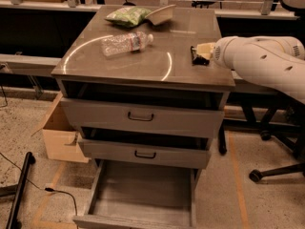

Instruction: Place rxbar chocolate into bottom drawer

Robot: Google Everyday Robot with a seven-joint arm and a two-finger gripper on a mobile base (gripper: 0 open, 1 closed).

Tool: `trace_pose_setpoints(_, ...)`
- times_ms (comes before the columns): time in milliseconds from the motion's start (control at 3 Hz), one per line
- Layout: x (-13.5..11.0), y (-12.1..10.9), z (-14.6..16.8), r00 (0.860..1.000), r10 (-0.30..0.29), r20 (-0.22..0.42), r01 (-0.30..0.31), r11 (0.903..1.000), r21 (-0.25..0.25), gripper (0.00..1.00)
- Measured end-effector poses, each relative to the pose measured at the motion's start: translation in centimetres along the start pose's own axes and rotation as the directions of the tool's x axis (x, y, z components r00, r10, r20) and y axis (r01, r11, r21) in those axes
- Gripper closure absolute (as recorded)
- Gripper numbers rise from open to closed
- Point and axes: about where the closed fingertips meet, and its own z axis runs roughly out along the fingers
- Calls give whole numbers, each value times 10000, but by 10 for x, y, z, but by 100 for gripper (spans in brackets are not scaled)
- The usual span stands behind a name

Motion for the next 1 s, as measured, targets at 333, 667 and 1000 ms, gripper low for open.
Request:
trace_pose_setpoints(333, -1, 2, -3, 9999, -40, 100, 41, 10000, -49, 17)
trace_pose_setpoints(667, 13, 12, 9, 9987, -323, 386, 333, 9991, -266, 0)
trace_pose_setpoints(1000, 19, 21, 26, 9926, -712, 981, 764, 9958, -502, 0)
